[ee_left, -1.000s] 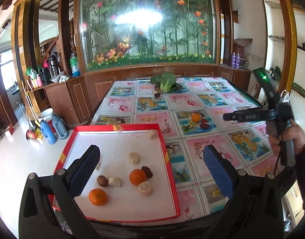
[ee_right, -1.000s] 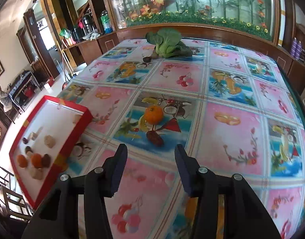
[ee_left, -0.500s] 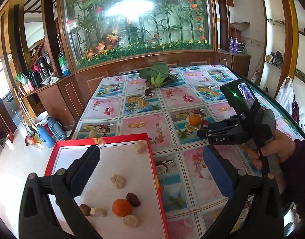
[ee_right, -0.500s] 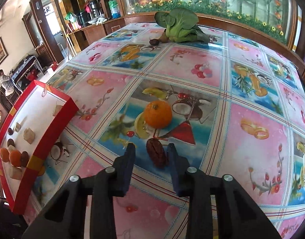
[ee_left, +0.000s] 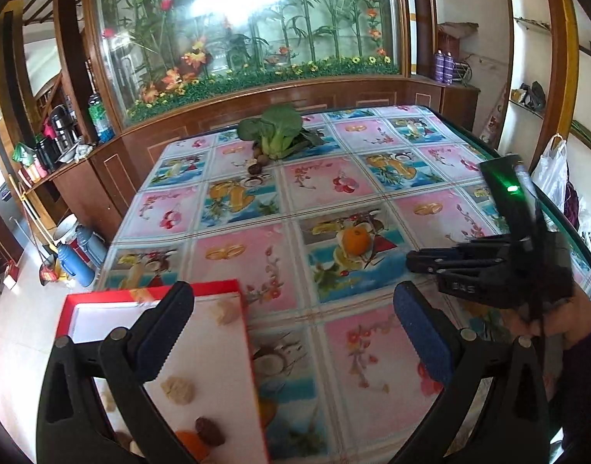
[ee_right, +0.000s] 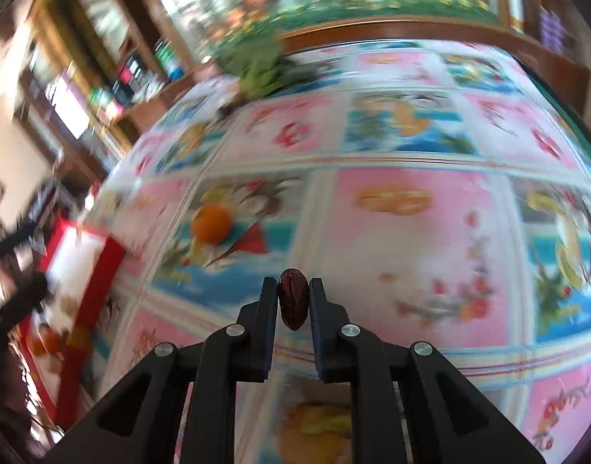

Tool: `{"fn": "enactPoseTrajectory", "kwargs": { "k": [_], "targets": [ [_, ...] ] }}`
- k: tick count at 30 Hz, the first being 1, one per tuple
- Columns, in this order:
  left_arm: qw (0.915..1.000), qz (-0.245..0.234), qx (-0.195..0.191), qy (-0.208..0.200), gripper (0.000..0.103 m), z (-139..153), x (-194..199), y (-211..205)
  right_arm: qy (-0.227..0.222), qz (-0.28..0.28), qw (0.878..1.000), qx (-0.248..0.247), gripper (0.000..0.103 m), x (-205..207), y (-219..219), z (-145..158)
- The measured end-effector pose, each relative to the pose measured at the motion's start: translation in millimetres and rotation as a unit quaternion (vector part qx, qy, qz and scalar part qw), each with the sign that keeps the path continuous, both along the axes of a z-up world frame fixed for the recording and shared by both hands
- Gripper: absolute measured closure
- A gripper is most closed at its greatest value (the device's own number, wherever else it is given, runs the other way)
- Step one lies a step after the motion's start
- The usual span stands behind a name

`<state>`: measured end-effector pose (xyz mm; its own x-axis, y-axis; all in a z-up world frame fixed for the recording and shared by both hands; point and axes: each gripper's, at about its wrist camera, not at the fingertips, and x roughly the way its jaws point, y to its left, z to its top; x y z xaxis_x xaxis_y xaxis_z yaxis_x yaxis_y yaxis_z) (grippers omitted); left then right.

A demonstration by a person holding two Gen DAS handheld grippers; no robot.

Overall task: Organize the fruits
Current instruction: 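Close the left tool around the mandarin orange and lift it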

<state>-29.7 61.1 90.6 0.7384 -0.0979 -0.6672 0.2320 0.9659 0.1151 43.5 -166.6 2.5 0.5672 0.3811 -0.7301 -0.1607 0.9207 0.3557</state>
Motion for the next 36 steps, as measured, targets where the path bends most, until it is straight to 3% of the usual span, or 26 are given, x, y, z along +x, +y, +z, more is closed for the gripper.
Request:
{"fn": "enactPoseTrajectory", "kwargs": {
  "k": [2,6,13,15,19,23,28,36],
  "targets": [
    [0.9999,0.000,0.011,0.006,0.001,-9,19,-13,0.002,-0.022,1.000,0.015,0.088,2,-10,2],
    [0.9983,-0.006,0.029,0.051,0.017,-36,62,-37,0.011,-0.042,0.998,0.038,0.088,5,-20,0],
    [0.9959,-0.008,0.040,0.081,0.017,-64,102,-67,0.015,-0.044,0.997,0.059,0.088,4,-23,2],
    [0.9952,-0.004,0.034,0.092,0.022,-70,109,-69,0.016,-0.041,0.997,0.060,0.088,4,-22,2],
    [0.9935,0.002,0.031,0.110,0.034,-81,119,-71,0.015,-0.034,0.998,0.059,0.088,5,-18,2],
    [0.9926,-0.003,0.002,0.121,0.044,-84,123,-69,0.011,-0.033,0.998,0.058,0.088,5,-17,2],
    [0.9914,-0.024,-0.006,0.129,0.069,-86,119,-79,0.000,-0.038,0.998,0.058,0.088,5,-19,4],
    [0.9921,-0.007,-0.031,0.121,0.070,-77,109,-67,-0.035,-0.040,0.997,0.061,0.088,1,-23,13]
  ]
}}
